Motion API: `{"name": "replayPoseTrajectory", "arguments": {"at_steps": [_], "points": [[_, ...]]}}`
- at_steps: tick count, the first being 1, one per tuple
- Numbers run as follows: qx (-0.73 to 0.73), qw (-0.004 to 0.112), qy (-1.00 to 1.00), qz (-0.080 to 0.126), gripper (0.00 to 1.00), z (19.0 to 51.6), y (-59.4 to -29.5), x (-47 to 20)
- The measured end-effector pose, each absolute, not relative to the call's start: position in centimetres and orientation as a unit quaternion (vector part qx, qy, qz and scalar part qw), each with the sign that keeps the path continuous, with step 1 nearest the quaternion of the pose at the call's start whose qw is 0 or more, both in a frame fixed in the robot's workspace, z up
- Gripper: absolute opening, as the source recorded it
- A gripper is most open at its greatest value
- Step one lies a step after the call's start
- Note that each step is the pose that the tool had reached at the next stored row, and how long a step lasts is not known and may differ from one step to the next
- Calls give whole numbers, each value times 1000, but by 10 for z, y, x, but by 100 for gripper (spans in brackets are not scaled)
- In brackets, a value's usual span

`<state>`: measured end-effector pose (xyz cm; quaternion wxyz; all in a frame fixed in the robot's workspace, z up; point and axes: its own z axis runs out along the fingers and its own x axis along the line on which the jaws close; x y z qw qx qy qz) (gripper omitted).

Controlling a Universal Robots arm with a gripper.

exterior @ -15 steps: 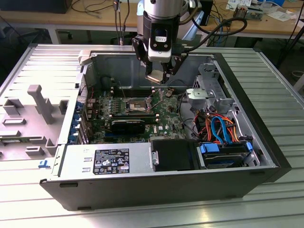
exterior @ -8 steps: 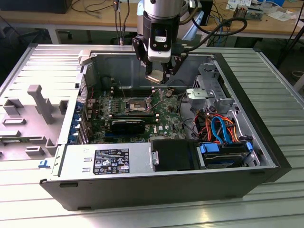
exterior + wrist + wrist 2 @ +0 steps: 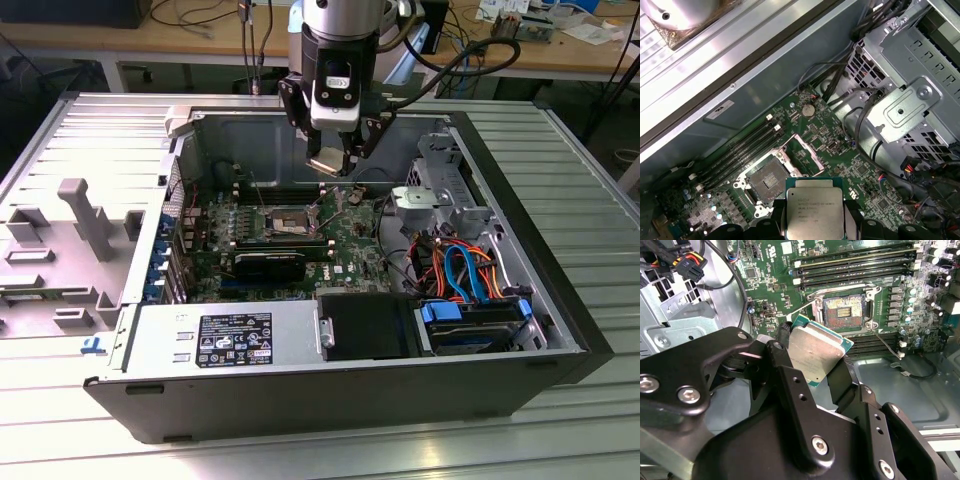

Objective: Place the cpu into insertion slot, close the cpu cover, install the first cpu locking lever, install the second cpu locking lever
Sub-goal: 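Place the cpu into insertion slot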

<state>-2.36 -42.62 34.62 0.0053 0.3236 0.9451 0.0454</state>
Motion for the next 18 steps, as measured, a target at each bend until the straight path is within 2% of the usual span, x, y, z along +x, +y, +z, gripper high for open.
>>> {"name": "replayPoseTrajectory", "arguments": {"at_steps": [18], "points": [[330,6,943,45,55,346,-426,-24]]}}
